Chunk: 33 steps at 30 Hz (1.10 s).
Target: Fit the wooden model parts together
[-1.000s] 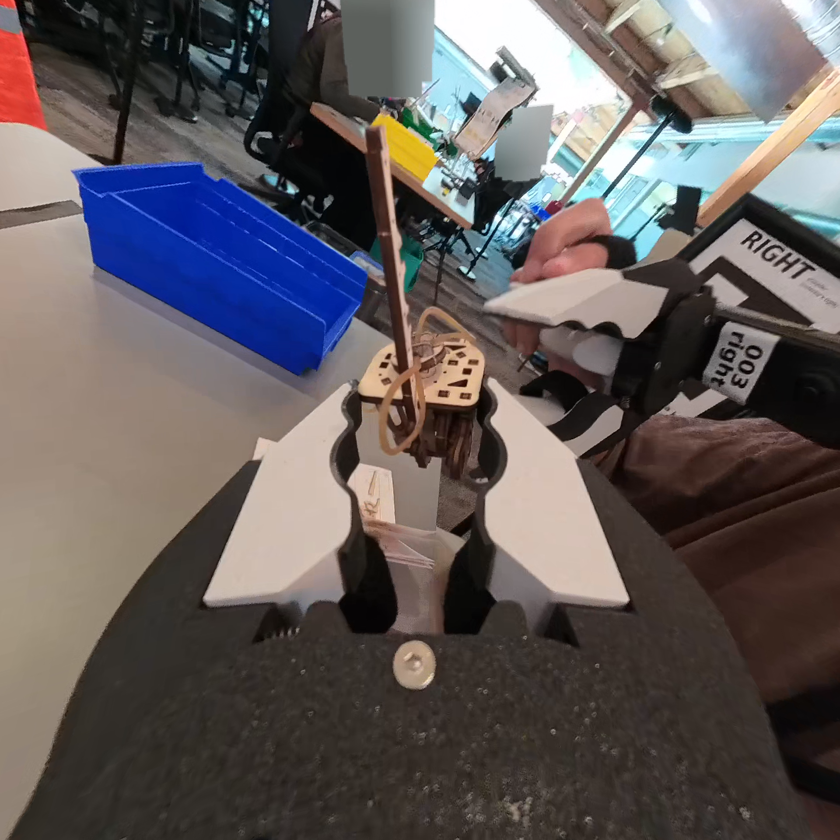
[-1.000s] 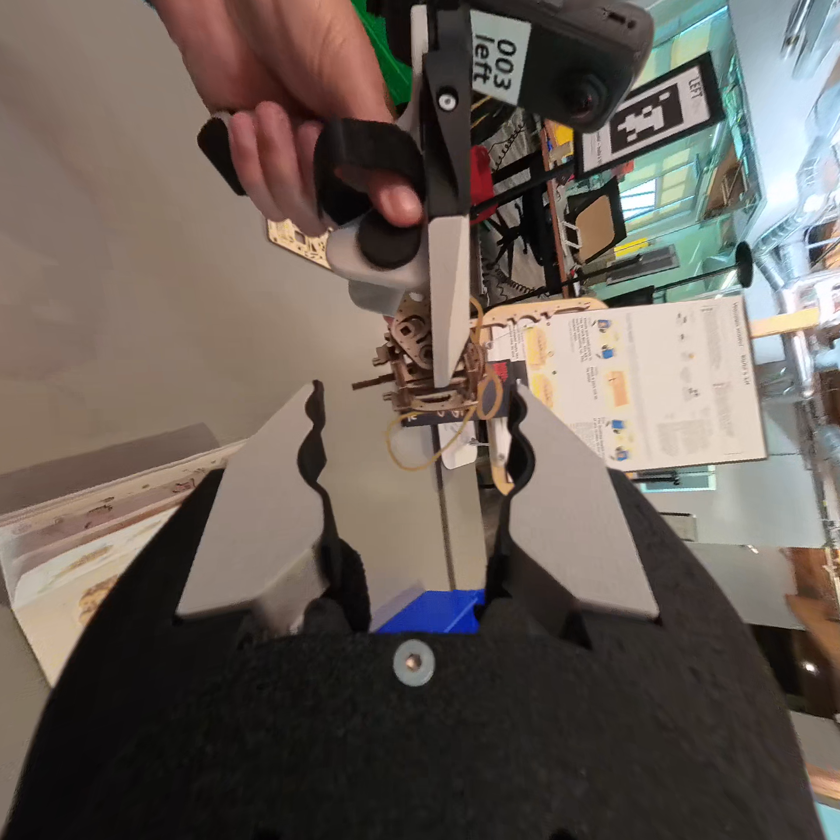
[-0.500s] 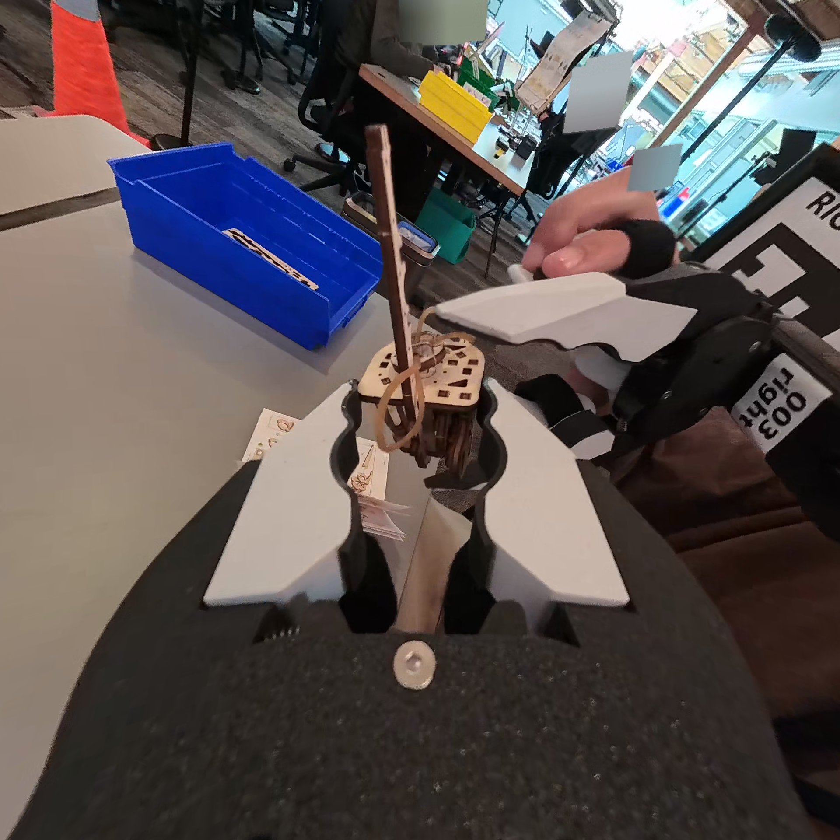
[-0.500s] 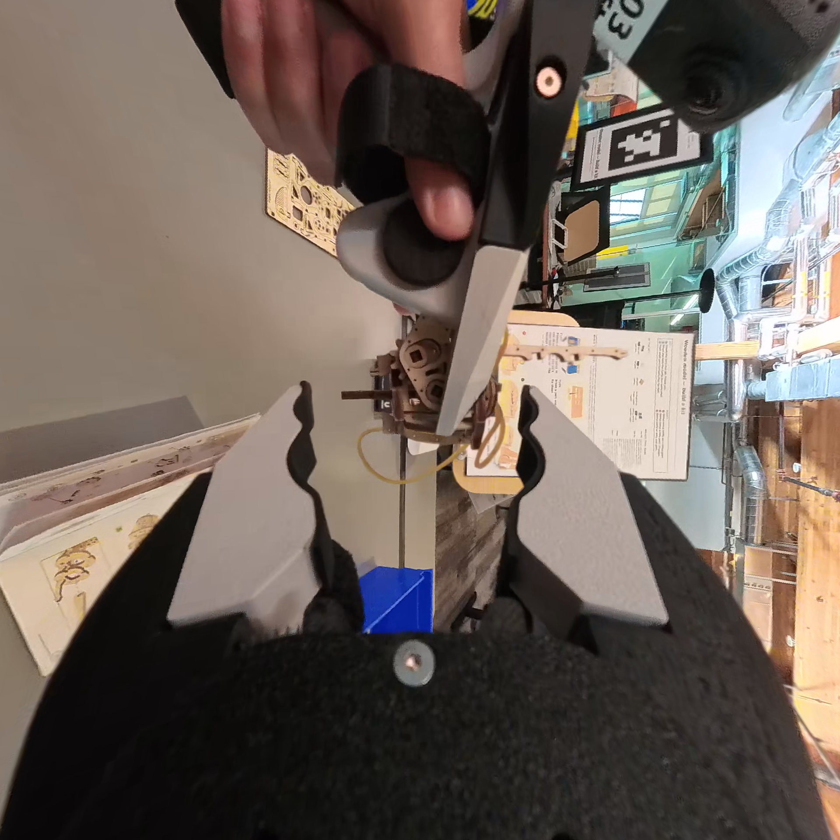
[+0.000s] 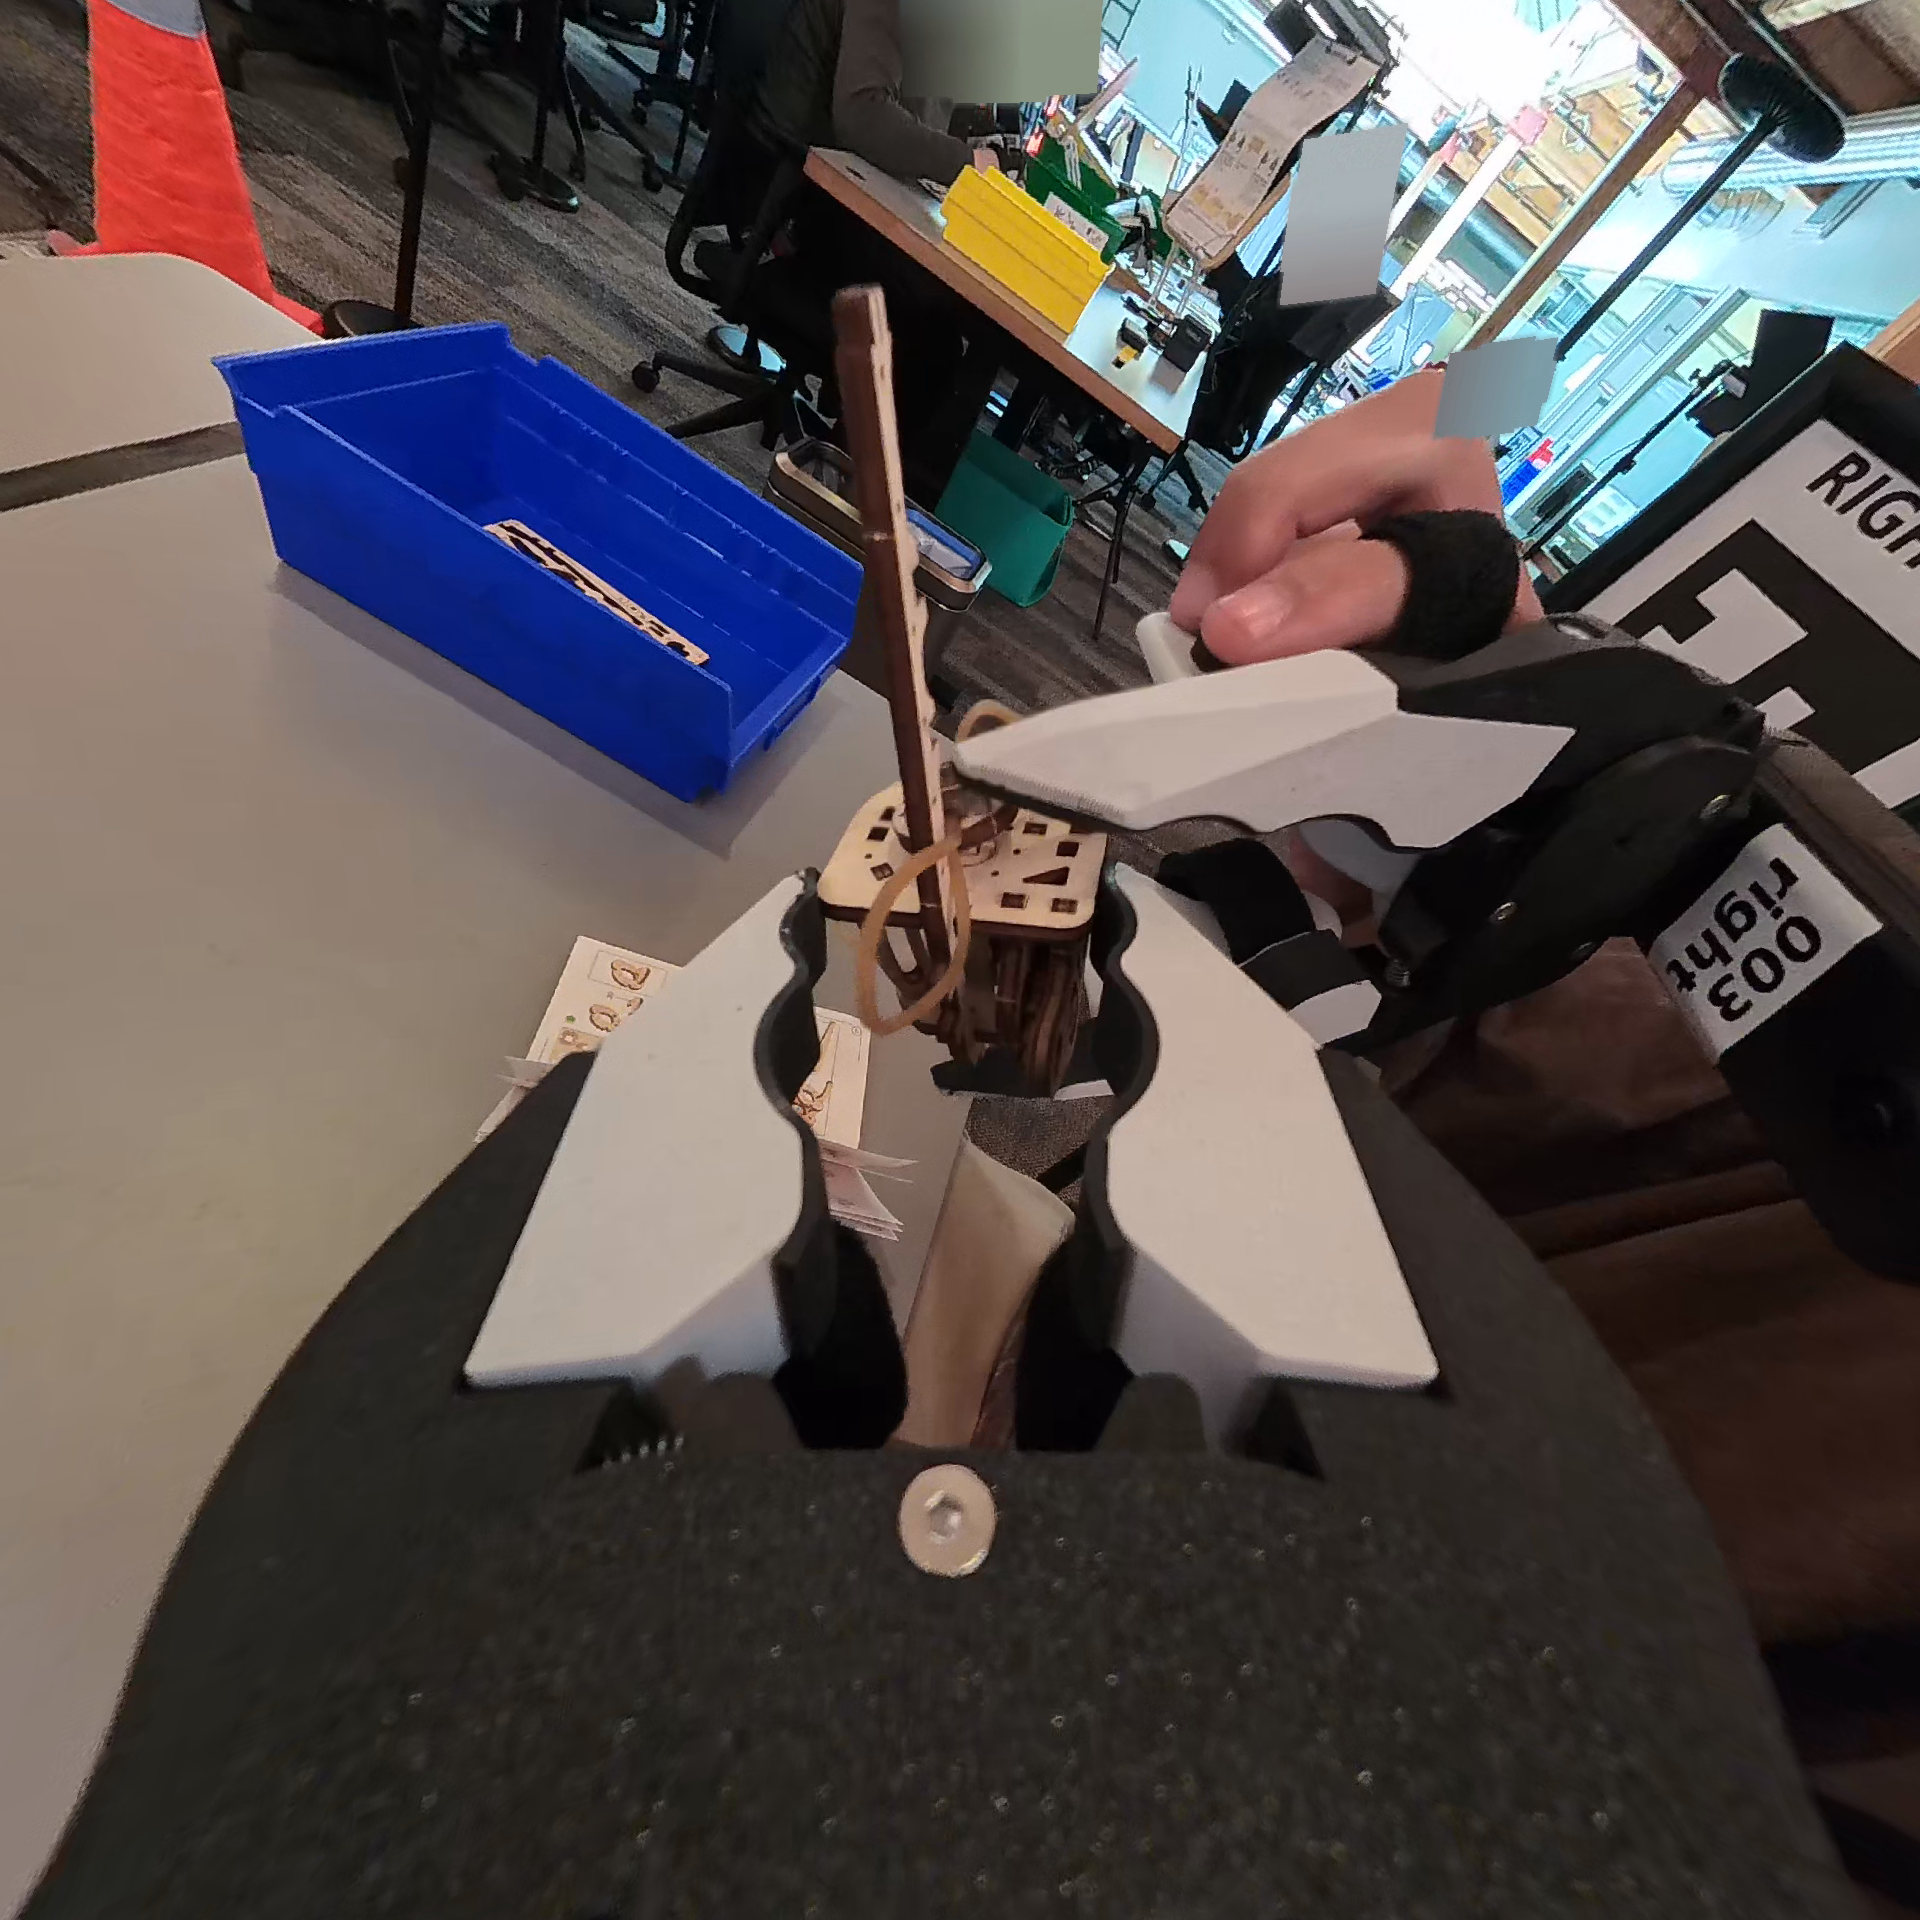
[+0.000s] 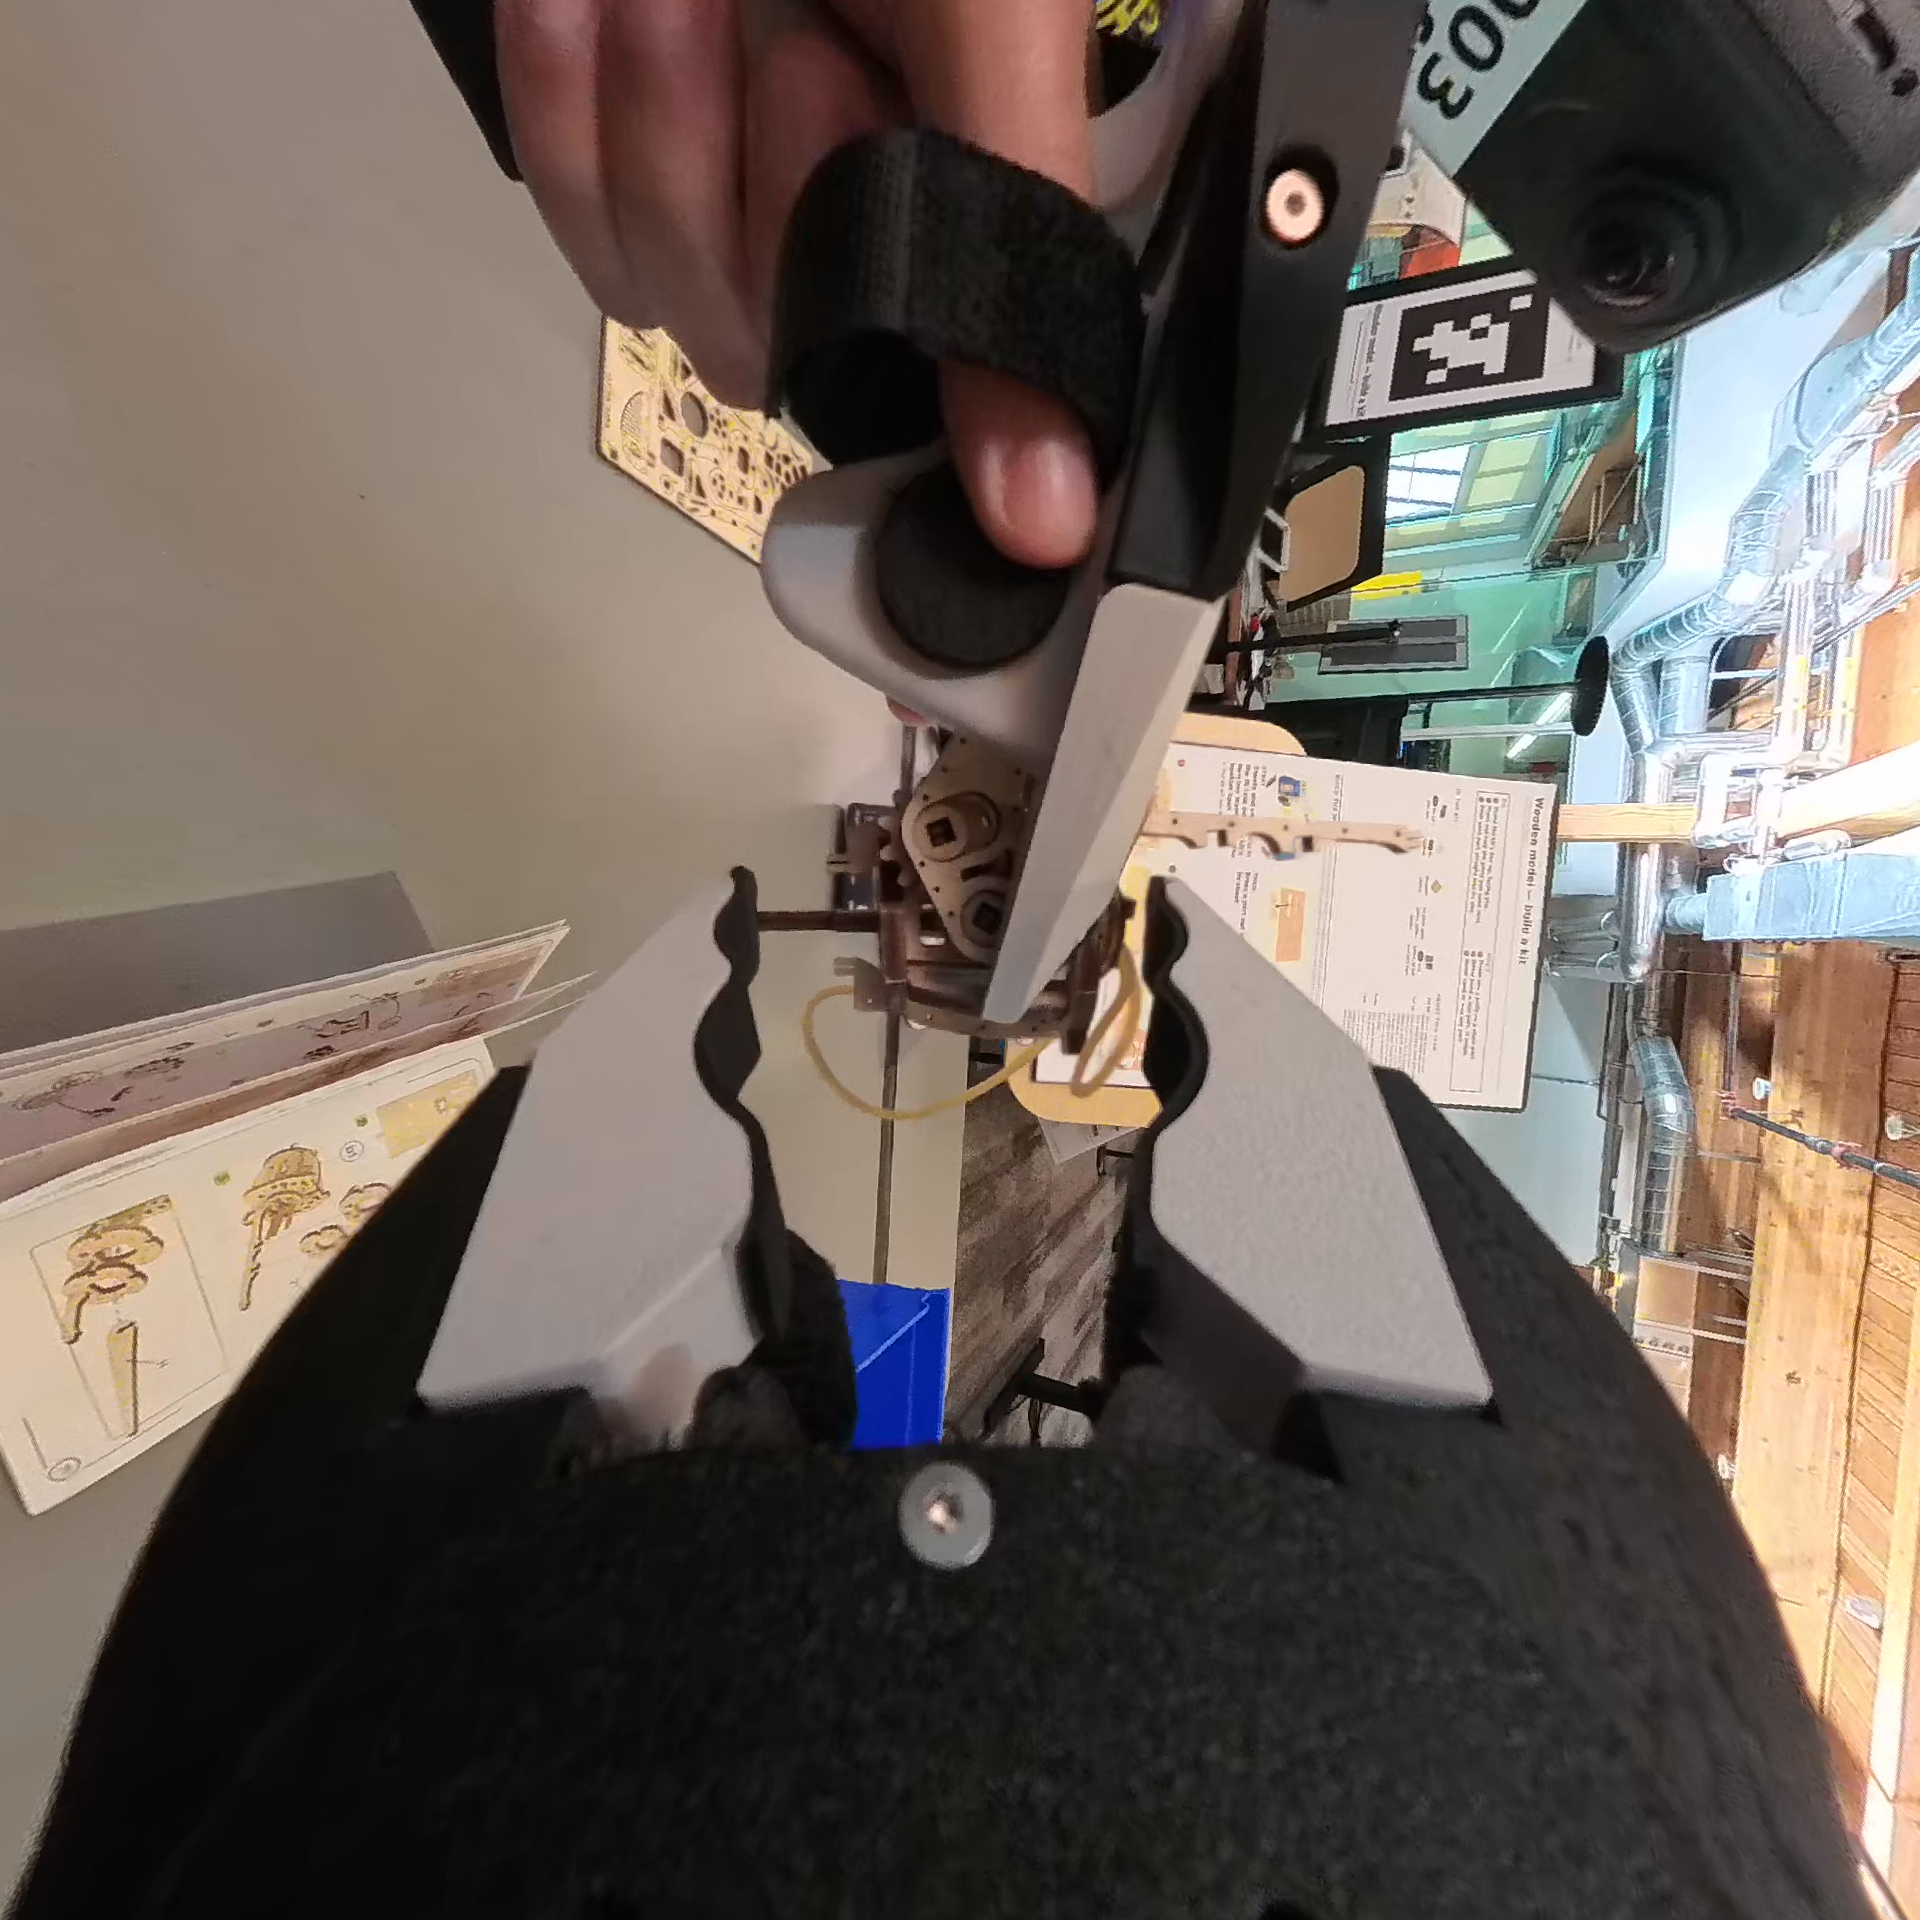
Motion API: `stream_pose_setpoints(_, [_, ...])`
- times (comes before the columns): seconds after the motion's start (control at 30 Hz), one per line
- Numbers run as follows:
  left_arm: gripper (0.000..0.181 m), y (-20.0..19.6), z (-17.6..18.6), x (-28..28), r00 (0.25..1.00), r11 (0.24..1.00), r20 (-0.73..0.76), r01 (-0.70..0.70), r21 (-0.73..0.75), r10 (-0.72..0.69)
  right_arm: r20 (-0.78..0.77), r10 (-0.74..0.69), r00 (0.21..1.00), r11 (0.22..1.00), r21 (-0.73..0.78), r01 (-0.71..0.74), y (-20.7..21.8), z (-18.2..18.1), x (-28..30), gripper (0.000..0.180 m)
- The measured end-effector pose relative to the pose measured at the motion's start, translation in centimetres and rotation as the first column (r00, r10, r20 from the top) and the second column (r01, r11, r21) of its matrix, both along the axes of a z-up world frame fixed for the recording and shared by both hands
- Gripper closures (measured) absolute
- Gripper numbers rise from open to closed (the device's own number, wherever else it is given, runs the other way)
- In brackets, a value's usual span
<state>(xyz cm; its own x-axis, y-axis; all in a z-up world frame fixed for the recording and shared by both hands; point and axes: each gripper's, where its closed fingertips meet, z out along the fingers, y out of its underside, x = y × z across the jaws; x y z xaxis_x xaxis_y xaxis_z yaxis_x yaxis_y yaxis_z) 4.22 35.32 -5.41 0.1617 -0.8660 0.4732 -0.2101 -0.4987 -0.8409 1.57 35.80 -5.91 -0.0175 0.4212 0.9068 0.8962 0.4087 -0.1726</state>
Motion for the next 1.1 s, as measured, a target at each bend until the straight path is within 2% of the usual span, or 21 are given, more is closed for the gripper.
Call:
stream_pose_setpoints(0.23, [0.132,0.2,0.2,-0.2,1.0,1.0,0.007,-0.002,0.006,0.002,0.001,0.011,1.0,1.0,0.017,-0.011,0.0,0.1,-0.5,0.11])
stream_pose_setpoints(0.4, [0.131,0.3,-0.1,-0.3,1.0,1.0,0.006,-0.004,-0.001,0.004,-0.021,0.022,1.0,1.0,0.008,-0.022,-0.7,0.7,-0.8,0.097])
stream_pose_setpoints(0.6, [0.132,0.2,-0.1,-0.5,1.0,1.0,0.0,-0.012,0.018,0.012,0.002,-0.011,1.0,1.0,-0.023,0.011,-0.3,0.6,0.1,0.093])
stream_pose_setpoints(0.8, [0.132,0.2,0.2,-0.8,1.0,0.997,-0.014,-0.025,0.068,0.026,0.014,-0.004,1.0,1.0,-0.031,0.004,-0.3,0.3,0.0,0.096])
stream_pose_setpoints(0.87, [0.132,0.3,0.3,-1.0,0.999,0.994,-0.027,-0.034,0.102,0.037,-0.002,0.0,1.0,1.0,0.003,0.0,-0.4,1.2,0.4,0.098])
stream_pose_setpoints(0.93, [0.132,0.5,0.4,-1.4,0.999,0.989,-0.034,-0.036,0.145,0.041,-0.093,0.034,0.995,0.998,-0.047,-0.039,-1.5,2.5,1.1,0.106])
stream_pose_setpoints(1.0, [0.132,0.2,0.8,-2.0,1.0,0.984,-0.017,-0.01,0.179,0.013,-0.275,0.062,0.96,0.973,-0.199,-0.119,-3.0,4.0,1.6,0.115])
stream_pose_setpoints(1.03, [0.132,-0.5,1.0,-2.1,0.999,0.982,-0.008,0.038,0.183,-0.037,-0.37,0.074,0.926,0.94,-0.285,-0.189,-3.7,4.7,1.7,0.12])
stream_pose_setpoints(1.1, [0.131,-1.6,1.3,-2.4,0.995,0.982,0.014,0.1,0.158,-0.103,-0.541,0.051,0.84,0.813,-0.466,-0.349,-4.4,5.8,1.8,0.129])
